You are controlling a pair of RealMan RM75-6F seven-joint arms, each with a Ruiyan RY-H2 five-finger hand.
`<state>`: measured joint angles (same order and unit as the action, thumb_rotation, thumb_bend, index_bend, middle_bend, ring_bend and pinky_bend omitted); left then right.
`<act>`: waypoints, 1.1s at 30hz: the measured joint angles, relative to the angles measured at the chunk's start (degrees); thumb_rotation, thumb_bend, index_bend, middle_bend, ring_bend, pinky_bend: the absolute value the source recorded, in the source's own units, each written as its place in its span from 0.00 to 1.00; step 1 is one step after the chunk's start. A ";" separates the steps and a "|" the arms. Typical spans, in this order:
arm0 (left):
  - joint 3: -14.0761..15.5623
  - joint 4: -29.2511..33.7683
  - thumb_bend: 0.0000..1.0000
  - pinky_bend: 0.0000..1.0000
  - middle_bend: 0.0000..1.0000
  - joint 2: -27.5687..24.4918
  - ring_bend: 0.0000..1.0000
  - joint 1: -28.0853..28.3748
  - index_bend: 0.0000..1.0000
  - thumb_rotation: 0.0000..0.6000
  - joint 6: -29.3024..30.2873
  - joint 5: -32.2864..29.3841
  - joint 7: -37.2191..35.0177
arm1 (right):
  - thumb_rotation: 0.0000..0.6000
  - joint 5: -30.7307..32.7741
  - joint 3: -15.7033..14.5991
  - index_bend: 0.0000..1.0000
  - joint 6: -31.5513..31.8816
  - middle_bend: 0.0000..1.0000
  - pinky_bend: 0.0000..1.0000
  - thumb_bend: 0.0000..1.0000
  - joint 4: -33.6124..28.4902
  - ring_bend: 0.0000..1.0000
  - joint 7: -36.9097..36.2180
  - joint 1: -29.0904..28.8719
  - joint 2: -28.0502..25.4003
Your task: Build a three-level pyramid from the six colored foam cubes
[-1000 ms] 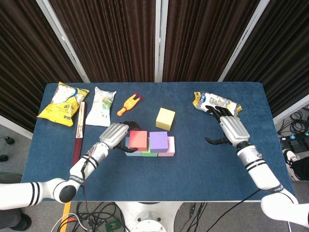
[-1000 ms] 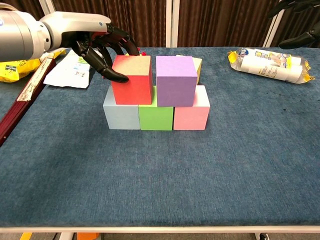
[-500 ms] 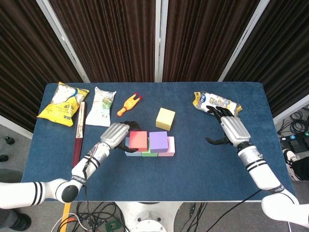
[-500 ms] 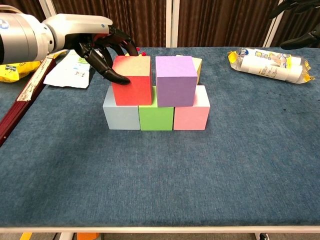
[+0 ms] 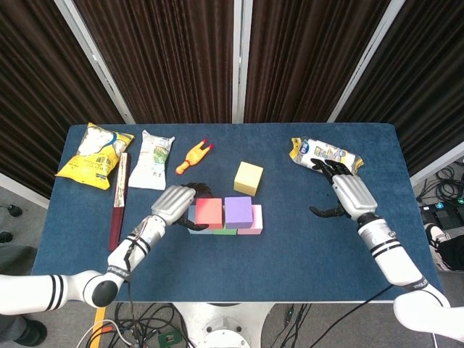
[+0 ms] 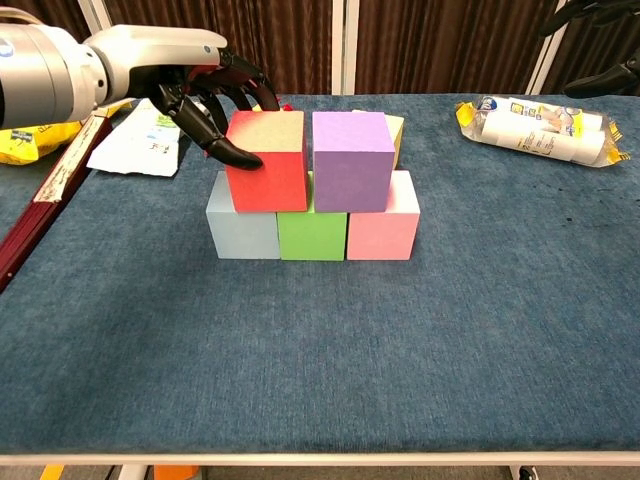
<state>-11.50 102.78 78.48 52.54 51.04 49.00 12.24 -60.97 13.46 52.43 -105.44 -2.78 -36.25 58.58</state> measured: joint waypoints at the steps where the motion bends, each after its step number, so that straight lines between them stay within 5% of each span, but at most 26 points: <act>1: 0.03 -0.10 0.19 0.30 0.19 0.06 0.17 0.02 0.39 0.85 -0.03 0.04 0.02 | 1.00 0.05 0.02 0.00 0.03 0.16 0.00 0.13 -0.01 0.00 0.02 0.02 -0.03; 33: 0.14 -1.38 0.19 0.30 0.19 0.39 0.17 0.65 0.32 0.85 -1.13 -0.17 -0.02 | 1.00 0.55 0.07 0.00 -0.05 0.16 0.00 0.13 0.24 0.00 0.13 0.07 0.28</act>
<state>-11.35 101.40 78.88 53.19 49.91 48.83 12.21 -60.43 13.53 52.38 -105.20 -2.65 -36.18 58.86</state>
